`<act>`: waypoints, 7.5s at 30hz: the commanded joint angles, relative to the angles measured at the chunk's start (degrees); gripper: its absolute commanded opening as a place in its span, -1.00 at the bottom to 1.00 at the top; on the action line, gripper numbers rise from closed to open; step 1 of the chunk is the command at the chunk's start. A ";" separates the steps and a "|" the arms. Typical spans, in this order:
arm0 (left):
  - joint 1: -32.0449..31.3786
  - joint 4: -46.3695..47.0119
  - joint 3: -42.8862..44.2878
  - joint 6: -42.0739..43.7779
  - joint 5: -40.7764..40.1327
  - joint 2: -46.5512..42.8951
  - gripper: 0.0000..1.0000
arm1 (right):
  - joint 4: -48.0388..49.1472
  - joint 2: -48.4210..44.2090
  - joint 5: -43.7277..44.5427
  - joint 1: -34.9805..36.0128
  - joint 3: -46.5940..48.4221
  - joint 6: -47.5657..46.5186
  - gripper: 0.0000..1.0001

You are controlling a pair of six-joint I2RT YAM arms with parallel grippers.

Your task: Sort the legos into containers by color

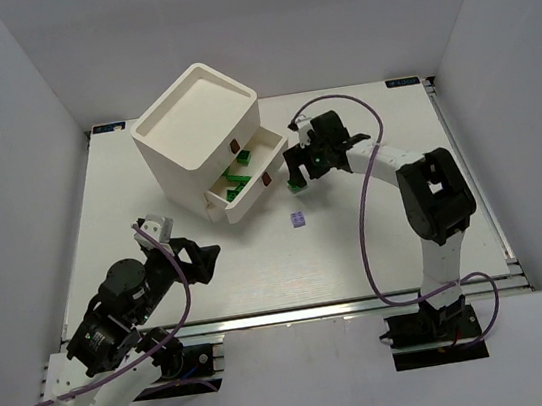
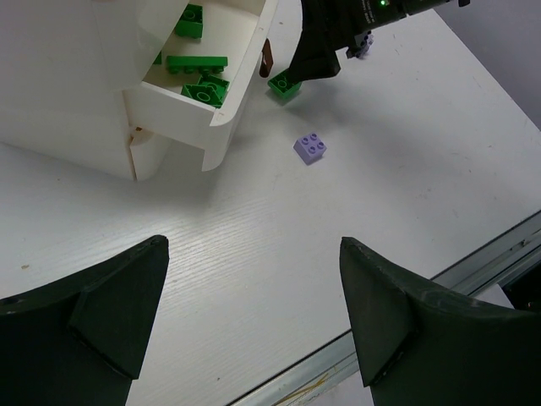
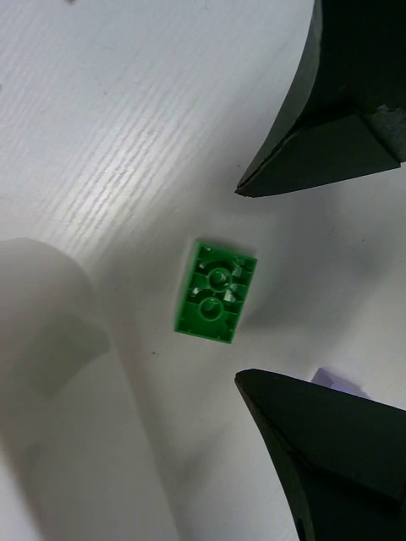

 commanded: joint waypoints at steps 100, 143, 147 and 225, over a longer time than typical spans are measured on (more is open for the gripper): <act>-2.35 13.69 15.12 -6.38 13.87 38.41 -0.64 | -2.75 -49.05 -22.52 -1.81 -27.81 -9.30 -1.00; -8.95 -3.99 50.65 6.19 -30.97 83.62 -0.66 | -2.40 -48.62 -22.51 -7.35 -30.01 -7.63 -1.00; -8.43 -3.29 48.98 7.24 -30.80 83.35 -0.66 | -2.31 -48.44 -22.68 -7.79 -30.01 -7.54 -1.00; -2.97 9.37 2.84 10.85 -5.74 21.05 0.69 | 15.00 -8.29 -26.20 4.33 -7.80 6.07 0.66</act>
